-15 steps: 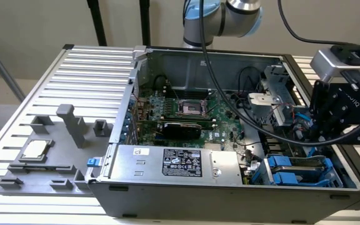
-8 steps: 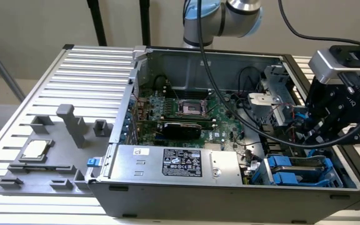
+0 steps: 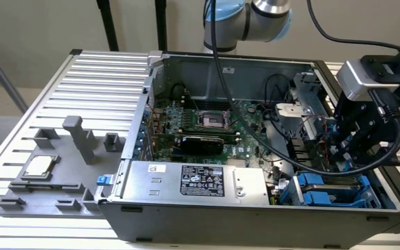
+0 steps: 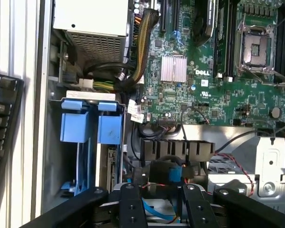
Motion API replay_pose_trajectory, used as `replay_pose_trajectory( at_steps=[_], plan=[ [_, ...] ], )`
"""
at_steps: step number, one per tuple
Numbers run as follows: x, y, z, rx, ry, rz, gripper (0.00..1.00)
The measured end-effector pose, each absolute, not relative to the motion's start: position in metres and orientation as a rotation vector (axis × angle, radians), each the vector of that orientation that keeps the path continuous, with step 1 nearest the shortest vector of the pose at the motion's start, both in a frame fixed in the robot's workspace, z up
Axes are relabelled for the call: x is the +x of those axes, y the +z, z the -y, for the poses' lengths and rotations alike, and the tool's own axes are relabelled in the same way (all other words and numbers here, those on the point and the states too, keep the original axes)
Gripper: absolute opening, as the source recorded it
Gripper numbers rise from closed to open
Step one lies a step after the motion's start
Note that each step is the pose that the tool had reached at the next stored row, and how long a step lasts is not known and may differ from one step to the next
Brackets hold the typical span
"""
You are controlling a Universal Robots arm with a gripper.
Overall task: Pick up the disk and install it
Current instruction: 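Insert the first disk wire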
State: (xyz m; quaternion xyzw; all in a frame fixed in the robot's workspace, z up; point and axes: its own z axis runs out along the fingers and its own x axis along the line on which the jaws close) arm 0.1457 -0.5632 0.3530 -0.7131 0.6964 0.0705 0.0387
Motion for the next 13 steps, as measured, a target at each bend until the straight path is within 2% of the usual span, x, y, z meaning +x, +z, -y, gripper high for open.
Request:
replay_pose_trajectory(
  at_steps=[13],
  plan=[
    [0.152,0.354,0.597,-2.169,0.253,-2.117,0.37]
  ],
)
